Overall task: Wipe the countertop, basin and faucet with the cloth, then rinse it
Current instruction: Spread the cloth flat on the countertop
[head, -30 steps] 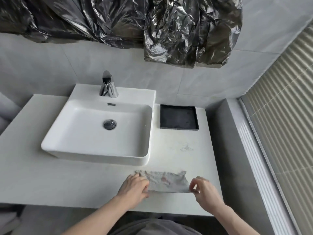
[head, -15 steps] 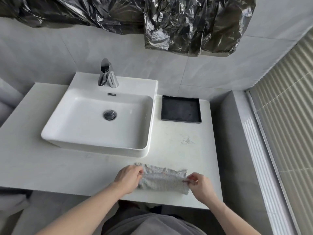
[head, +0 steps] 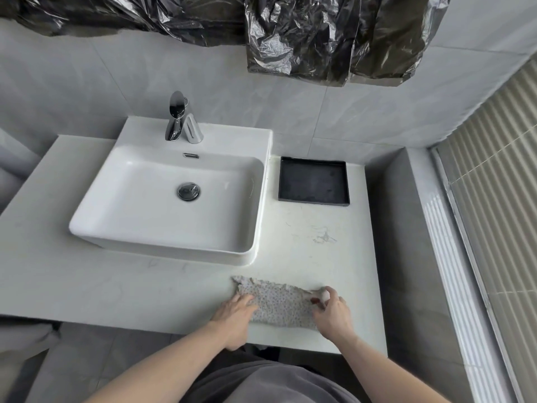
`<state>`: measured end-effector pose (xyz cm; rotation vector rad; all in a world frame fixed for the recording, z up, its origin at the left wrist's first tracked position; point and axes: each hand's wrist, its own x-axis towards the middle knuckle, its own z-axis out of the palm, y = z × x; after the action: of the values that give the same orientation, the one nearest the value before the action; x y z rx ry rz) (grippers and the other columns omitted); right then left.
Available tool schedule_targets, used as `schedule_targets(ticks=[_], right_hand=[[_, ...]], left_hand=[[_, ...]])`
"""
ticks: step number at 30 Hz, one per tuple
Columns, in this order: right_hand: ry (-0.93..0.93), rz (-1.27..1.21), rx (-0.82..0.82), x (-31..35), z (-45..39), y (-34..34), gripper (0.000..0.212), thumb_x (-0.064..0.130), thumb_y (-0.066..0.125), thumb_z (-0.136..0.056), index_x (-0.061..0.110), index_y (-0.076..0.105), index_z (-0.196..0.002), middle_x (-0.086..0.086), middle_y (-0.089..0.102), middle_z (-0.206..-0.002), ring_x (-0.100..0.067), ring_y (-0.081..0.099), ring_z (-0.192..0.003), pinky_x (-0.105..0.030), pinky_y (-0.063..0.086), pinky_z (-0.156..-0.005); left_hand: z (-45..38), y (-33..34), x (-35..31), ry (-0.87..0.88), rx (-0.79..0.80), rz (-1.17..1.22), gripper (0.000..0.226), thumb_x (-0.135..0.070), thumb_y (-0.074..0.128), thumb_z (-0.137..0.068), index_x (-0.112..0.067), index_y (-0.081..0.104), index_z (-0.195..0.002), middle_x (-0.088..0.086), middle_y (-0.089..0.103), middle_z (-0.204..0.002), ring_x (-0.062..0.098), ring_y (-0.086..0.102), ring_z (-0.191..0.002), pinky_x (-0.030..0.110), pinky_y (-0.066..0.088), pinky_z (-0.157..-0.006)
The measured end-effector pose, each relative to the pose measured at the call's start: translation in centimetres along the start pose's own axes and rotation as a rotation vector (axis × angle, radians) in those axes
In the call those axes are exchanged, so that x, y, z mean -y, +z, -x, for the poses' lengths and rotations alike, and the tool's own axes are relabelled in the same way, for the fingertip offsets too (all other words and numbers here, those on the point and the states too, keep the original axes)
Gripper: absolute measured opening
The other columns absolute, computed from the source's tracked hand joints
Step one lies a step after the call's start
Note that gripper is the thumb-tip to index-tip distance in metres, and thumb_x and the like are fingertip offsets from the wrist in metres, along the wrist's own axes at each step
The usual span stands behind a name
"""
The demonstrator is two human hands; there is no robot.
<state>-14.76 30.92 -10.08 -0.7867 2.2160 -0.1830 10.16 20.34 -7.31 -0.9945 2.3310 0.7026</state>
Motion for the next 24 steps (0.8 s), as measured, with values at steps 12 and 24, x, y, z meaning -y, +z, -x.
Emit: schedule_targets(ticks=[12,24], right_hand=[[0.015,-0.320,0.076,5.0,1.2,-2.7,0.014,0.024,0.061,-0.082,0.010,0.060,-0.080,-0.005,0.071,-0.072,-0.021,0.065,-0.064,-0.030,0.050,-0.052],[-0.216,-0.260,0.321,11.9,1.9,3.7,0.046,0.031,0.070,-0.090,0.017,0.065,-0.133,0.003,0.068,-0.130,-0.015,0.069,-0.108,-0.030,0.058,-0.093]], left_hand=[[1.4,-1.1,1.0,-0.037,-0.163,0.353,0.051,-0.004,0.042,-0.087,-0.035,0.059,-0.124,-0.019,0.038,-0.150,0.005,0.034,-0.141,0.030,0.032,-0.117],[2.6,-0.6,2.7,-0.278,-0.145,0.468,0.053,-0.014,0.051,-0.086,-0.027,0.052,-0.136,-0.010,0.048,-0.144,0.012,0.048,-0.131,0.027,0.039,-0.110]])
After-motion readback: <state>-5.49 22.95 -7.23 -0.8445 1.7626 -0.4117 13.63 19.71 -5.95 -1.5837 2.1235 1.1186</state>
